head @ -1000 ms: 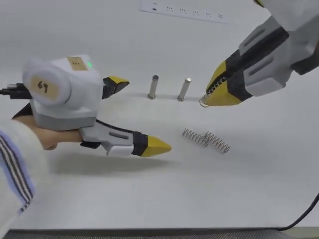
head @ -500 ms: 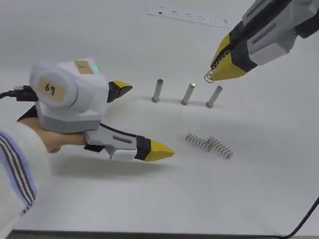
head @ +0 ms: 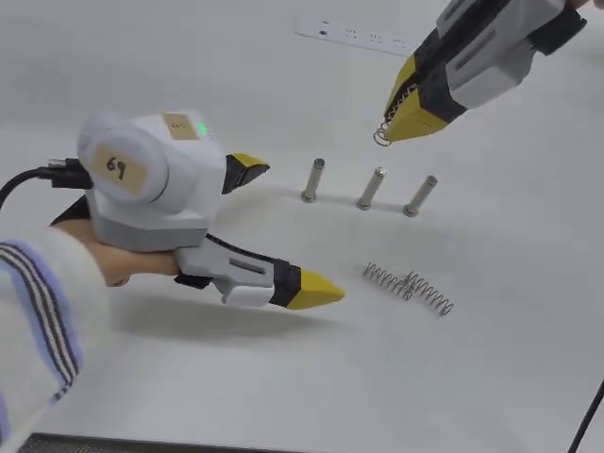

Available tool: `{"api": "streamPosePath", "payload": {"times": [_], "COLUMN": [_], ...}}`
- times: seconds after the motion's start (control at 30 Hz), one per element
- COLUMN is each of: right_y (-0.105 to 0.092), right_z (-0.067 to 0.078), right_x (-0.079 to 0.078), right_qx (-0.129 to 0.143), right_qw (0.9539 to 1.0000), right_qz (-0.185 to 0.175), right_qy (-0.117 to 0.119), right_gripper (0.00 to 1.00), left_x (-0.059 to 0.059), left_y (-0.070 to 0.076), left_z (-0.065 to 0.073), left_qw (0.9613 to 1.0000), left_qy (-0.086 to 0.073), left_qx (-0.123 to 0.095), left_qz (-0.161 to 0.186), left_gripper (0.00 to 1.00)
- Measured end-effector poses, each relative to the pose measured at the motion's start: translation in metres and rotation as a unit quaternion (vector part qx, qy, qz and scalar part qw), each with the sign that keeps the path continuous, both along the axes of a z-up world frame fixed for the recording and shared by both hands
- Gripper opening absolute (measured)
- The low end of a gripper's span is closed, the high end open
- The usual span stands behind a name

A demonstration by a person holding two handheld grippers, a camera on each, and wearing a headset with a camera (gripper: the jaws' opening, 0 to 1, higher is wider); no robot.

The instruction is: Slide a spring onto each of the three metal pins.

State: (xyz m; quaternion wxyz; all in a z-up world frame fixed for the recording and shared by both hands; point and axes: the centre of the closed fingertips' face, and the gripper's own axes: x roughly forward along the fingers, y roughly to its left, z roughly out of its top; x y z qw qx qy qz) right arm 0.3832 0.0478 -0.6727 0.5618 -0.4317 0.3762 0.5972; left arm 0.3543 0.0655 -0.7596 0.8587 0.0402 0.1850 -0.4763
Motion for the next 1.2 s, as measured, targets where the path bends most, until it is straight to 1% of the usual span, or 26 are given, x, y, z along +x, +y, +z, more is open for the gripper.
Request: {"api": "streamPosePath", "payload": {"times": [0.1,0.27,0.37,0.47,0.57,0.67,0.77,0.87,1.0,1.2], "right_y": [0.005,0.011,0.015,0.02,0.023,0.027,0.031,0.033,0.032,0.031], "right_z": [-0.003,-0.008,-0.015,-0.021,-0.026,-0.031,-0.038,-0.042,-0.05,-0.058], "right_x": [0.005,0.009,0.013,0.016,0.018,0.02,0.023,0.026,0.024,0.024], "right_qx": [-0.007,-0.011,-0.014,-0.017,-0.018,-0.02,-0.026,-0.027,-0.035,-0.045], "right_qw": [1.0,0.9999,0.9999,0.9998,0.9997,0.9996,0.9994,0.9993,0.9988,0.9983], "right_qz": [0.002,0.004,0.008,0.008,0.01,0.019,0.024,0.024,0.029,0.034], "right_qy": [-0.004,0.003,0.002,0.01,0.011,0.006,0.006,0.01,0.016,0.015], "right_gripper": [0.08,0.08,0.08,0.08,0.08,0.08,0.08,0.08,0.08,0.08], "left_x": [-0.003,-0.004,-0.005,-0.006,-0.006,-0.005,-0.004,-0.004,-0.005,-0.002], "left_y": [0.0,0.0,-0.001,-0.001,-0.002,-0.002,-0.002,-0.003,-0.004,-0.002], "left_z": [0.0,-0.001,0.0,-0.001,-0.002,-0.002,-0.002,-0.005,-0.005,-0.003], "left_qw": [1.0,0.9999,0.9999,0.9999,0.9999,0.9999,0.9999,0.9999,0.9998,0.9999], "left_qy": [-0.001,0.0,0.002,0.001,0.002,0.002,0.003,0.004,0.007,0.008], "left_qx": [-0.001,0.002,-0.004,-0.001,-0.001,-0.003,-0.003,0.0,-0.001,-0.005], "left_qz": [-0.009,-0.012,-0.013,-0.016,-0.017,-0.016,-0.015,-0.015,-0.017,-0.011], "left_gripper": [0.92,0.94,0.93,0.93,0.93,0.93,0.93,0.93,0.91,0.9]}}
